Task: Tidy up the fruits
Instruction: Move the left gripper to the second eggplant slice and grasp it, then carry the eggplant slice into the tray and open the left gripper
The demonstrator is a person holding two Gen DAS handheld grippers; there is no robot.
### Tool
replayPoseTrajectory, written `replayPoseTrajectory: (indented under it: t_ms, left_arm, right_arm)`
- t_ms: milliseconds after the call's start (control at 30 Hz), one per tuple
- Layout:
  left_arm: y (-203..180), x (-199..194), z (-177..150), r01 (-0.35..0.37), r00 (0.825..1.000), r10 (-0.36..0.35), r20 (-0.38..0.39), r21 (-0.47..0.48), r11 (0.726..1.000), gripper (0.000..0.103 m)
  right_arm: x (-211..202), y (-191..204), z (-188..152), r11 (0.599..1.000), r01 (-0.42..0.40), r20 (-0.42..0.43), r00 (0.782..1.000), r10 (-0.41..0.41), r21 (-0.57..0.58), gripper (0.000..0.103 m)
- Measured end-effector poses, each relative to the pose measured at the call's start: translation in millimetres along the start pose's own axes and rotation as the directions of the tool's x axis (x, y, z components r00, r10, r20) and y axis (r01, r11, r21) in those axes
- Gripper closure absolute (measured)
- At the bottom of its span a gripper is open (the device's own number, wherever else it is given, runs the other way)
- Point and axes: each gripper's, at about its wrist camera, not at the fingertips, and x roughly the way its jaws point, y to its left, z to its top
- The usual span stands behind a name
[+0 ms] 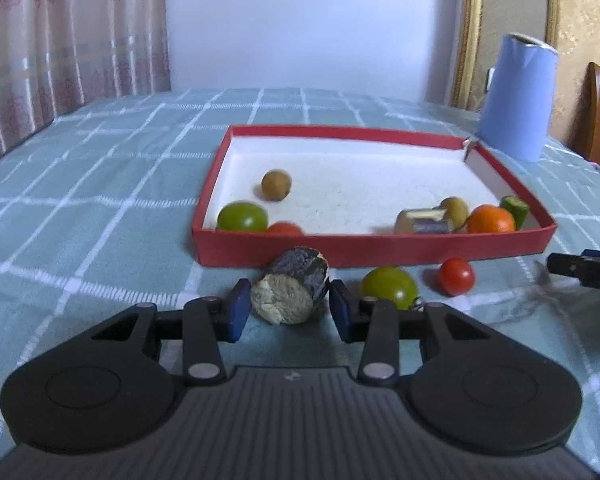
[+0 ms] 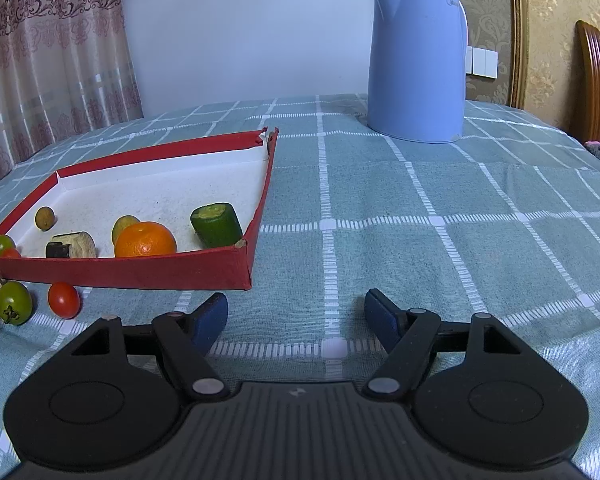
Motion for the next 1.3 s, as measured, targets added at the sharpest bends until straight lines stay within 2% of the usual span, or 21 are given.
replayPoseTrajectory:
  t_ms: [167, 267, 333, 400, 467, 500, 600, 700, 800, 867, 933, 1000, 1133, 1300]
  left_arm:
    - [-4.0, -16.8, 18.9, 0.023, 0.997, -0.025, 0.072, 0.028, 0.999, 0.065]
    - [-4.1, -13.7, 32.3, 0.013, 0.995, -0.017, 0.098, 0.043, 0.999, 0.065]
    - [-2.1, -8.4, 38.0, -0.003, 0.997, -0.001, 0.082, 0.040, 0.999, 0.067]
    - [3.4, -10.6, 37.0, 0.044, 0.997, -0.045, 0.063, 0.020, 0.999, 0.066]
    - [5.1, -14.8, 29.5, 0.047, 0.997, -0.048, 0.063, 0.023, 0.999, 0.063]
    - [5.2, -15.1, 25.4, 0.041, 0.998, -0.043, 0.055, 0.033, 0.999, 0.057]
    - [8.6, -11.8, 12.5, 0.033, 0.999, -0.034, 0.033, 0.034, 0.999, 0.032]
    - [15.2, -9.5, 6.4, 0.064, 0.998, -0.064, 0.016, 0.008, 0.998, 0.030]
    - [16.3, -3.9, 3.8, 0.063, 0.998, -0.063, 0.002, 0.010, 0.998, 0.030]
    - [16.8, 1.4, 1.5, 0.056, 0.998, -0.056, -0.006, 0.018, 0.998, 0.033]
    - [18.2, 8.2, -1.8, 0.072, 0.997, -0.072, -0.031, 0.031, 0.997, 0.054]
    - [18.4, 10.1, -4.2, 0.104, 0.994, -0.102, -0.040, 0.033, 0.994, 0.071]
    - [8.0, 7.6, -6.9, 0.064, 0.998, -0.062, -0.016, 0.098, 0.993, 0.071]
    - [5.4, 1.2, -3.7, 0.077, 0.997, -0.078, 0.007, 0.096, 0.992, 0.071]
  right_arm:
    - [0.0, 0.2, -0.1, 1.000, 0.000, 0.000, 1.000, 0.000, 0.000, 0.028]
    - [-0.1, 0.2, -0.2, 1.000, 0.000, 0.000, 1.000, 0.000, 0.000, 0.028]
    - [-0.1, 0.2, -0.2, 1.000, 0.000, 0.000, 1.000, 0.000, 0.000, 0.028]
    - [-0.2, 0.3, -0.2, 1.000, 0.000, 0.000, 1.000, 0.000, 0.000, 0.028]
    - [-0.2, 0.3, -0.2, 1.000, 0.000, 0.000, 1.000, 0.000, -0.001, 0.028]
    - [-0.2, 0.7, -0.2, 1.000, 0.001, 0.000, 1.000, -0.001, -0.002, 0.028]
    - [-0.4, 0.6, -0.5, 1.000, 0.003, -0.001, 1.000, -0.003, -0.005, 0.028]
    - [-0.4, 0.7, -0.5, 1.000, 0.003, -0.001, 1.000, -0.003, -0.005, 0.028]
    - [-0.4, 1.6, -0.8, 1.000, 0.007, -0.002, 1.000, -0.007, -0.010, 0.028]
    - [-0.2, 2.1, -0.9, 1.000, 0.008, -0.003, 1.000, -0.008, -0.012, 0.028]
    - [-0.2, 2.1, -0.9, 1.000, 0.009, -0.003, 1.000, -0.009, -0.013, 0.028]
    - [-0.3, 1.9, -0.9, 1.000, 0.009, -0.003, 1.000, -0.009, -0.013, 0.028]
    - [-0.3, 2.2, -0.8, 1.000, 0.009, -0.003, 1.000, -0.009, -0.013, 0.028]
    - [-0.5, 2.2, -0.8, 1.000, 0.009, -0.004, 1.000, -0.009, -0.013, 0.028]
